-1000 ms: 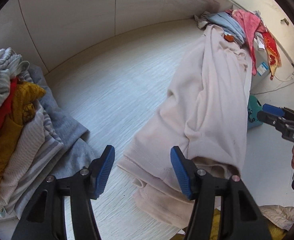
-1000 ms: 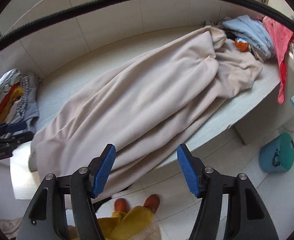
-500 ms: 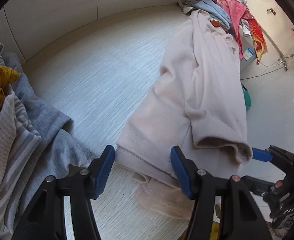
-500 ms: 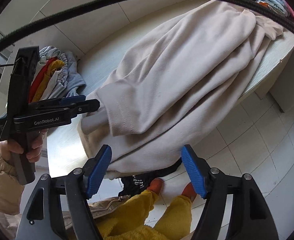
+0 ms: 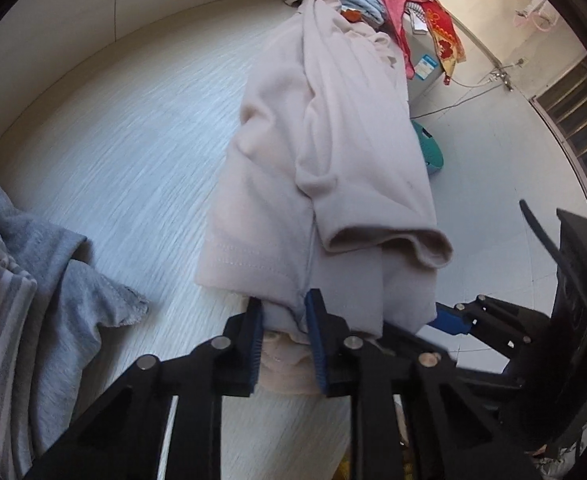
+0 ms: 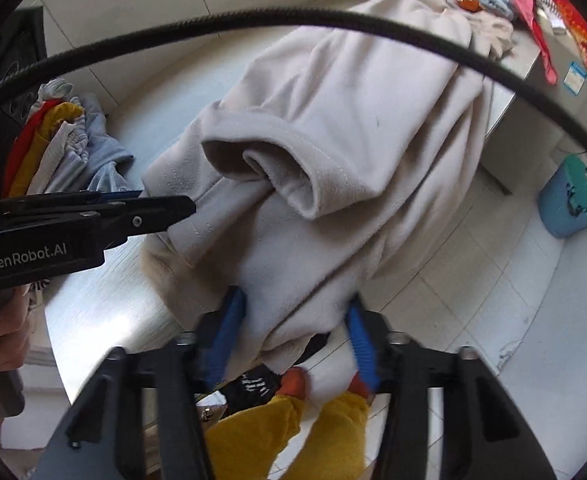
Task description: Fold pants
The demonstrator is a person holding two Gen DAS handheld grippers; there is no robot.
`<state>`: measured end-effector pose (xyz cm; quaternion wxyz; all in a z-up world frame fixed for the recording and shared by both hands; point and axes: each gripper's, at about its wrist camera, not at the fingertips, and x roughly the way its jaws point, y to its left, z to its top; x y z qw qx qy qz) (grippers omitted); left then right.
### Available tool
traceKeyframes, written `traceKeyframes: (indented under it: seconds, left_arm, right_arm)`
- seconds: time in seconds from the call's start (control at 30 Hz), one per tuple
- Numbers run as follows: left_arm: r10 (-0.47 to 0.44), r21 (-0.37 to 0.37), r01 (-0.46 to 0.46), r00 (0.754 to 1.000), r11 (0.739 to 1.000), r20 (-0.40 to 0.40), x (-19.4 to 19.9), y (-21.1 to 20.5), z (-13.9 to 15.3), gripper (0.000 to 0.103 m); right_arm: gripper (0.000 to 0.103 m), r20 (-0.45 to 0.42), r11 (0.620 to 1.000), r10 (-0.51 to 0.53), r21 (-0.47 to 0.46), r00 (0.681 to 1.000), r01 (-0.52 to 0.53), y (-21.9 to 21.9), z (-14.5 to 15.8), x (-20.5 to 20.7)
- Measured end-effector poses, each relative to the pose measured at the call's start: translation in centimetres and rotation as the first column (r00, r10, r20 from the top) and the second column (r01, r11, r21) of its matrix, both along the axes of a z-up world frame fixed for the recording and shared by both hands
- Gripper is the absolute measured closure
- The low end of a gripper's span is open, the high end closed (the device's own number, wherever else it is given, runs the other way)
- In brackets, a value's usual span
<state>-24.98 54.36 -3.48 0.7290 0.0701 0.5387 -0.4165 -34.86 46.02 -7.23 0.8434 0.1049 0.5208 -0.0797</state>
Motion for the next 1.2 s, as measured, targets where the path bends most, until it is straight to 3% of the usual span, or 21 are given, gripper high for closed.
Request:
traceKeyframes:
  seconds: [0.13,0.23,0.33,0.4,0.57,0.67,0.73,0.77,0.8,0.87,0.93,1.2]
  left_arm:
    - [-0.01,-0.021,0.011,0.999,1.0,0.038,-1.3,1.5,2.0,0.085]
    - [0.021,-0.001,-0.021,1.0,1.0,0.023,-0.8,2.6,2.0,0.079]
    - [0.055,0.04,-0.057,0.997,0.998,0.056,-0.5,3.8,2.2,0.063]
    - [0.076,0.026,-0.078,0.994,0.997,0.076,-0.1,4.4,2.7,0.043]
    - [0.108,0.018,-0.11,0.991,0.994,0.082,1.7,3.6,2.0,0.038]
    - [0.089,0.058,-0.091,0.995,0.994,0.033,1.9,2.6,0.2,0.039]
    - [0.066,0.031,-0.065,0.998,0.997,-0.013,1.4,2.5,-0.4,0.04]
    - [0.057,0.016,-0.057,0.998,0.998,-0.025,0.9,2.5,-0.5,0.048]
    - [0.049,0.007,-0.049,0.998,0.999,-0.029,0.4,2.4,-0.5,0.066]
    - [0.031,-0.006,-0.031,0.999,1.0,-0.036,-0.1,2.1,-0.4,0.082]
    - [0.008,-0.029,-0.008,1.0,1.0,-0.024,-0.6,2.2,0.7,0.084]
    - [-0.019,-0.103,0.015,0.999,0.995,-0.039,-0.2,3.1,6.1,0.085]
  right_arm:
    - [0.088,0.057,0.999,0.005,0.051,0.998,-0.008,0.2,1.9,-1.4]
    - [0.088,0.044,0.994,0.021,0.108,0.999,-0.026,0.4,1.3,-1.6]
    - [0.085,0.007,0.992,0.008,0.127,1.0,-0.009,0.2,0.2,-1.7]
    - [0.08,0.012,0.989,0.004,0.145,1.0,-0.006,0.2,0.1,-1.8]
    - [0.072,0.006,0.988,0.007,0.152,1.0,-0.008,0.1,-0.4,-2.0]
    - [0.072,-0.01,0.991,0.009,0.136,1.0,-0.007,0.8,-0.9,-1.4]
    - [0.072,-0.01,0.99,0.004,0.139,1.0,-0.003,0.7,-1.1,-1.5]
    - [0.072,-0.01,0.99,0.003,0.142,1.0,-0.002,0.6,-1.2,-1.6]
    - [0.072,-0.006,0.989,0.005,0.146,1.0,-0.004,0.6,-1.2,-1.7]
    - [0.08,0.011,0.99,0.012,0.143,1.0,-0.013,0.7,-1.0,-1.8]
    - [0.087,0.04,0.99,0.026,0.141,0.999,-0.031,0.8,0.0,-2.1]
    - [0.088,0.128,0.967,0.051,0.241,0.991,-0.081,-1.6,4.4,-3.9]
